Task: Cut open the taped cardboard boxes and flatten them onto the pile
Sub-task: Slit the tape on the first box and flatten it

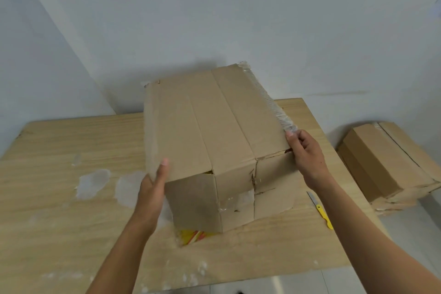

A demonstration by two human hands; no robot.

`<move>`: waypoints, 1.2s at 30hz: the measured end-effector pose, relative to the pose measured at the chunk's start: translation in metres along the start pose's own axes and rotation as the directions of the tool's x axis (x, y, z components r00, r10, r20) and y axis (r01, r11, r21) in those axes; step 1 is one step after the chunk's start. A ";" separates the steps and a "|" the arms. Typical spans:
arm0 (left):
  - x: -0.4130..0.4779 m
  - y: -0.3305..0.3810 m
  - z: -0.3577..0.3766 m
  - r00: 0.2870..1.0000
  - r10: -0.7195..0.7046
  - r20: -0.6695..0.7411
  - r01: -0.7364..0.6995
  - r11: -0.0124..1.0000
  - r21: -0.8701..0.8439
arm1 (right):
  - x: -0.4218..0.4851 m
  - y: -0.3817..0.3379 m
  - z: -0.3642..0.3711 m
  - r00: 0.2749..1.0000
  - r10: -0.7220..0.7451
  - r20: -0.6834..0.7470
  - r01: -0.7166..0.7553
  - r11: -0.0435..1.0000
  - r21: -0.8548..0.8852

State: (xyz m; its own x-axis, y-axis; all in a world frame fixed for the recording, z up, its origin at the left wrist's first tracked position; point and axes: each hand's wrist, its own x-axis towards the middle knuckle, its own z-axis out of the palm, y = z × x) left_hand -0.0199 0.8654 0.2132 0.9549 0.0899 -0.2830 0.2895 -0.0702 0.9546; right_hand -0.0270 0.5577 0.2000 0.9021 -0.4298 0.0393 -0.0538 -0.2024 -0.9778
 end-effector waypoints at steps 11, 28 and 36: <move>0.015 0.003 -0.067 0.937 0.221 -0.271 -0.182 0.970 0.161 | -0.067 -0.020 0.067 0.997 0.051 -0.066 -0.050 0.999 0.016; 0.113 -0.026 -0.127 0.974 0.217 -0.067 -0.160 0.864 0.477 | -0.050 -0.003 0.156 0.975 0.023 -0.221 -0.084 0.958 -0.273; 0.165 -0.061 -0.108 0.988 0.139 -0.063 -0.076 0.806 0.587 | -0.011 0.048 0.179 0.967 0.177 -0.182 -0.232 0.910 -0.345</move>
State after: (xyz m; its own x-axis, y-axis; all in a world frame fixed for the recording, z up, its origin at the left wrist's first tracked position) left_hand 0.1132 0.9921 0.1180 0.9799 0.1412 -0.1410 0.1992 -0.6466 0.7363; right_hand 0.0372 0.7102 0.1162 0.7849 -0.6119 -0.0977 -0.4055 -0.3881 -0.8276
